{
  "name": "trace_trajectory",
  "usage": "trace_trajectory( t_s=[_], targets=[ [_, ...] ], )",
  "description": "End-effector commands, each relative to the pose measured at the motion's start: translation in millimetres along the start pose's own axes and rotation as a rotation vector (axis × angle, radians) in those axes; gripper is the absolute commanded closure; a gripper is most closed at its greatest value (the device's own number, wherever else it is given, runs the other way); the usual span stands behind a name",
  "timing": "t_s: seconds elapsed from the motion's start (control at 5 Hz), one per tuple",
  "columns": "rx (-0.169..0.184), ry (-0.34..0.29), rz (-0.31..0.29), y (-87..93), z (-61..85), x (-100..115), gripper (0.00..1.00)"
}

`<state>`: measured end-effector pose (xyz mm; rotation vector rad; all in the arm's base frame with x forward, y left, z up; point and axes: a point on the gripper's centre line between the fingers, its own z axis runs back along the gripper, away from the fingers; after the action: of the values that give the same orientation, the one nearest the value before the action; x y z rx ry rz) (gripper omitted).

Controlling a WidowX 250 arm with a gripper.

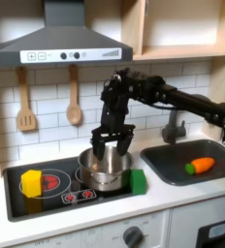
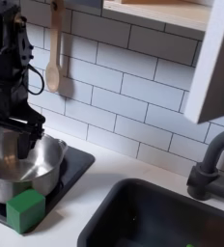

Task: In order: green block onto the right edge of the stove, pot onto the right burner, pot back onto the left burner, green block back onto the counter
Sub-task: 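Move the pot back onto the left burner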

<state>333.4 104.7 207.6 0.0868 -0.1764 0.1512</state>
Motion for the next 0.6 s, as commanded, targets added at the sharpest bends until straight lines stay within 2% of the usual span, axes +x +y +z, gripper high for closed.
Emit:
trace_trajectory(
  t_s=[0.0, 0.2, 0.4],
  targets=[
    [0.005, -0.018, -0.044, -3.4, -6.9, 0, 0.0],
    [0.014, -0.021, -0.05, -5.3, -17.2, -1, 0.0],
    [0.005, -0.006, -0.057, -5.2, -26.6, -2, 0.0]
  ],
)
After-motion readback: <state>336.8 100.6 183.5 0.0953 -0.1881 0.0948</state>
